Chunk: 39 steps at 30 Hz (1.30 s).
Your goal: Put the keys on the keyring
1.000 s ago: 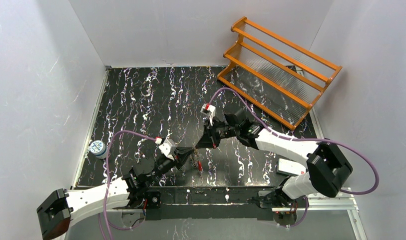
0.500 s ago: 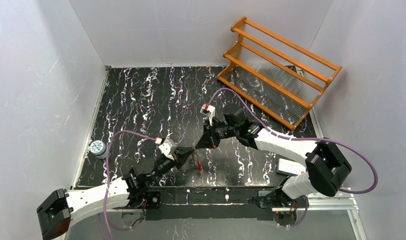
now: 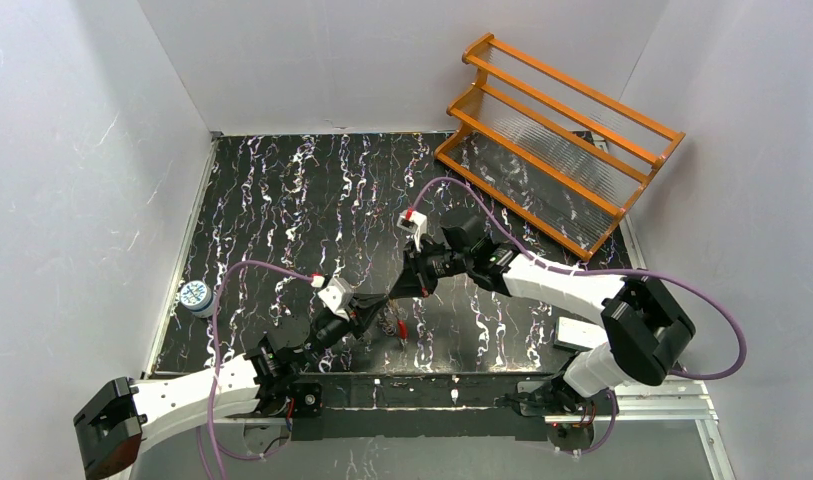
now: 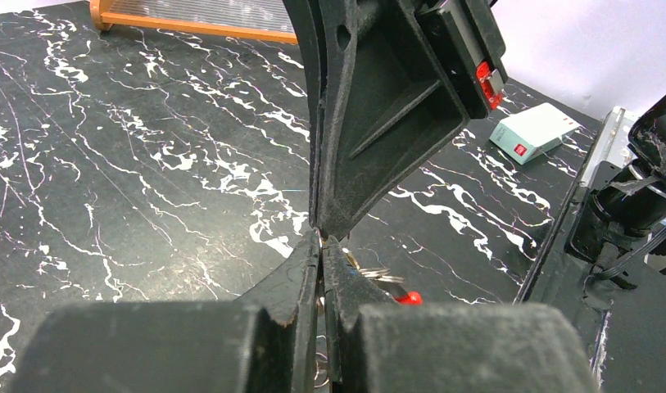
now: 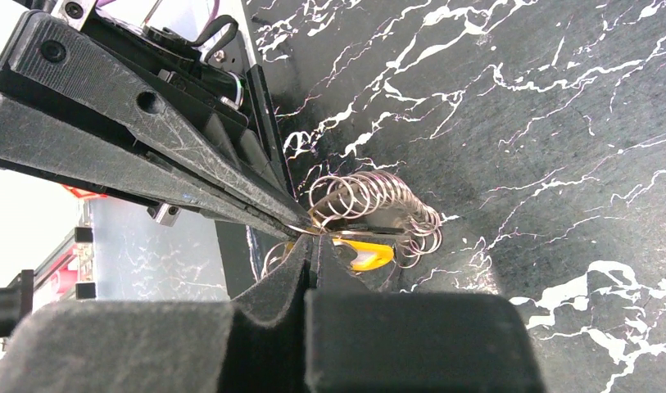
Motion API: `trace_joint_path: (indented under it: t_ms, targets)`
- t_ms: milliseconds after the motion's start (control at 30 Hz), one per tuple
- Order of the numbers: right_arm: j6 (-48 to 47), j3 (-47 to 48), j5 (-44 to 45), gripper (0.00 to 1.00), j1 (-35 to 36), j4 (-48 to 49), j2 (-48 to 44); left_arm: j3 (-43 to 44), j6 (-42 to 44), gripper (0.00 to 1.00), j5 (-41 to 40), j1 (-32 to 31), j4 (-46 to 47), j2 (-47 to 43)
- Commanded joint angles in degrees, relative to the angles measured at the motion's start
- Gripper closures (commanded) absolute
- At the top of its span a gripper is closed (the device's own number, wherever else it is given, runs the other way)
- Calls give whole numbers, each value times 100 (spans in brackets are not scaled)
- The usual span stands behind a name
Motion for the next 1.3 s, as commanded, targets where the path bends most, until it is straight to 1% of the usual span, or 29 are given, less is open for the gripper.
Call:
trace_joint_path:
  t_ms: [0,400,733,867,1100,1267]
  targets:
    - [-26,175,270,99,-13,-246,131,22,-14,100,73,-15,314,-33]
    - [96,47,318,99,-19,-406,305,22,23,100,164,-15,341,-37]
    - [242,-208,16,99,-80,-214,454,-28,28,100,181,-15,351,-66]
    - [227,-272,-125,99,-105,-83,229,-61,6,100,188,-17,347,-85]
    - [-73,-381,-212,99,-125,122,-438,-74,-24,100,191,-15,349,-101]
    - [-165,-411,-358,99,-128,363,-688,-66,-26,100,209,-15,343,-93]
